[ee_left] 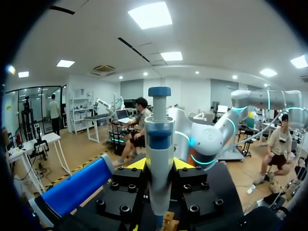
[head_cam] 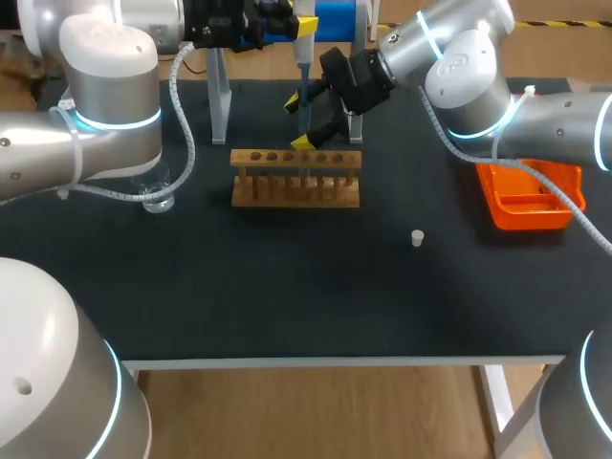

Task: Invert the test tube, pick up the pipette, mount the tip to pipette, aspirate from beaker and dispense into the tube, eject the tip, return the pipette, and cap with the stopper.

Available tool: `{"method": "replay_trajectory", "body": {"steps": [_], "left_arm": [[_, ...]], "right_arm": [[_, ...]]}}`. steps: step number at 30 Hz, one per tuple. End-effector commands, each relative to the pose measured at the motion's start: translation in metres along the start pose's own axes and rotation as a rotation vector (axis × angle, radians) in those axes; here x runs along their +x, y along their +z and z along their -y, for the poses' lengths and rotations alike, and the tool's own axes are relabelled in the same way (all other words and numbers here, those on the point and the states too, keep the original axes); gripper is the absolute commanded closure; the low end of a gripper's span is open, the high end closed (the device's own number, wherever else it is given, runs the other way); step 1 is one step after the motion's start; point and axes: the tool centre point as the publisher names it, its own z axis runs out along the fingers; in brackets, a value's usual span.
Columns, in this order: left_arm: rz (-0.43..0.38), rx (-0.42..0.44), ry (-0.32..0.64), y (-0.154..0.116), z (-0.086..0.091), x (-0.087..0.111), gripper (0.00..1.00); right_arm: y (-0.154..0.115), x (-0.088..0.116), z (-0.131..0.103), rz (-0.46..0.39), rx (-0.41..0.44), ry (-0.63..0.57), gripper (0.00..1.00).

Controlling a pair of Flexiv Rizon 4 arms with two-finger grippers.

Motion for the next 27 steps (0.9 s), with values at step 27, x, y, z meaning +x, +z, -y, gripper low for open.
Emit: {"method": "replay_trajectory", "body": {"steps": [27], "left_arm": [[0.001,0.000,0.000,0.000,0.000,0.000,1.00]], "right_arm": [[-0.097,0.026,-0.013,0.062,0.017,-0.015,0.00]]}}
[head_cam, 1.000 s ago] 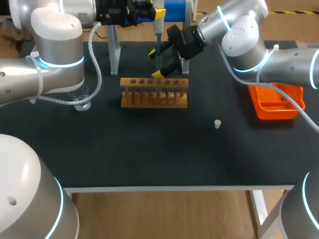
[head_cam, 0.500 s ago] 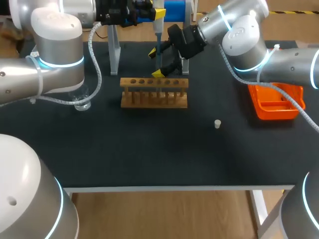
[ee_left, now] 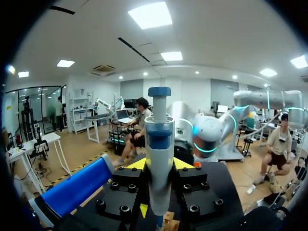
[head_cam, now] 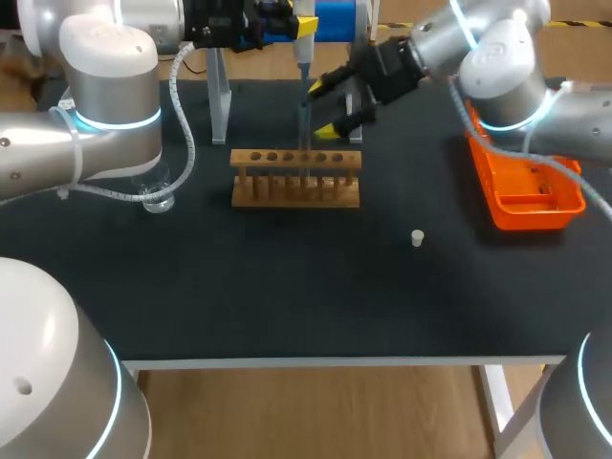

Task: Invert the test tube, pick up the pipette, mount the tip to pipette, aspirate from beaker and dispense into the tube, eject the tip, return the pipette, and cap with the stopper.

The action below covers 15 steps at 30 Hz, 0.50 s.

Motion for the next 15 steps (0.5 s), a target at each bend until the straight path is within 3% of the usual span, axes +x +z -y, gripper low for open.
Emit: {"method": "replay_trajectory", "body": {"steps": [1,5,15], "left_arm": [[0.001,0.000,0.000,0.000,0.000,0.000,1.00],[0.001,0.000,0.000,0.000,0.000,0.000,1.00],[0.001,0.000,0.000,0.000,0.000,0.000,1.00]], "right_arm": [[-0.048,0.015,-0.012,0.040,0.045,0.034,0.00],[-0.078,0.017,-0.022,0.074,0.065,0.048,0.00],[-0.143,0.009,-0.064,0.172,0.005,0.116,0.00]]}}
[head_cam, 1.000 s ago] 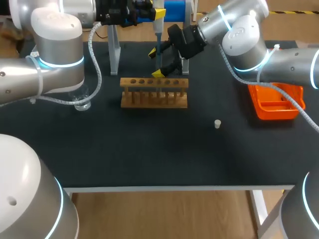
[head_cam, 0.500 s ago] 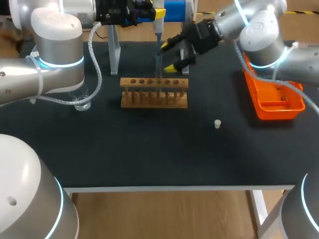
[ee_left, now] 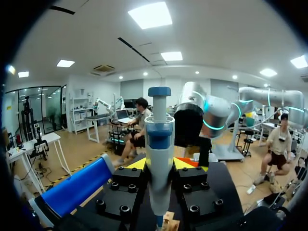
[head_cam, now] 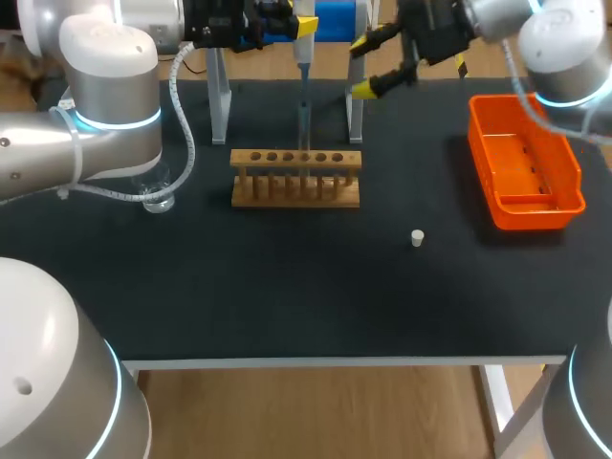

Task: Invert the test tube, pick up the pipette, mount the tip to pipette, aspirate from beaker and dispense into the tube, eject the tip, return the pipette, and cap with the stopper.

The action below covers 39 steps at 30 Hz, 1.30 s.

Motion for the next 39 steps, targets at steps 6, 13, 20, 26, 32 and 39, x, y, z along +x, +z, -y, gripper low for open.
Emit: {"method": "replay_trajectory", "body": {"steps": [6,13,20,26,32,39], "left_arm": [[0.001,0.000,0.000,0.000,0.000,0.000,1.00],[0.001,0.000,0.000,0.000,0.000,0.000,1.00],[0.001,0.000,0.000,0.000,0.000,0.000,1.00],[0.001,0.000,0.000,0.000,0.000,0.000,1.00],[0.001,0.000,0.000,0.000,0.000,0.000,1.00],[0.001,0.000,0.000,0.000,0.000,0.000,1.00]], "right_arm": [[-0.063,0.004,-0.037,0.071,-0.011,-0.033,0.00],[-0.063,0.004,-0.037,0.071,-0.011,-0.033,0.00],[-0.063,0.004,-0.037,0.071,-0.011,-0.033,1.00],[-0.063,0.004,-0.037,0.071,-0.011,-0.033,1.00],[-0.063,0.004,-0.037,0.071,-0.011,-0.033,1.00],[-0.068,-0.004,-0.068,0.084,0.029,-0.012,1.00]]}}
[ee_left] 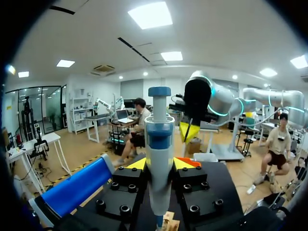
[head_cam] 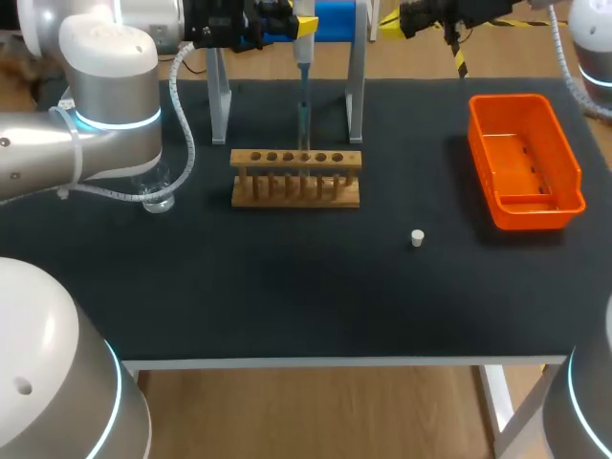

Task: Invert the test tube, pick up the pipette, mount the tip to pipette, aspirate from beaker and dispense into the tube, eject the tip, return the pipette, and cap with the stopper.

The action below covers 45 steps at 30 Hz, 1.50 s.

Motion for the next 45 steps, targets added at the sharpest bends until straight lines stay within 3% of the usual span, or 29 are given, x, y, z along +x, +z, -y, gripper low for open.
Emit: {"method": "replay_trajectory", "body": {"steps": [1,11,25,45], "left_arm": [[0.001,0.000,0.000,0.000,0.000,0.000,1.00],[0.001,0.000,0.000,0.000,0.000,0.000,1.00],[0.001,0.000,0.000,0.000,0.000,0.000,1.00],[0.001,0.000,0.000,0.000,0.000,0.000,1.00]], "right_arm": [[-0.004,-0.007,-0.024,0.000,0.035,0.005,1.00],[0.000,-0.024,-0.065,0.009,-0.002,0.012,1.00],[0.029,-0.046,-0.113,-0.122,-0.182,0.020,1.00],[0.051,-0.046,-0.145,-0.211,-0.253,0.117,1.00]]}}
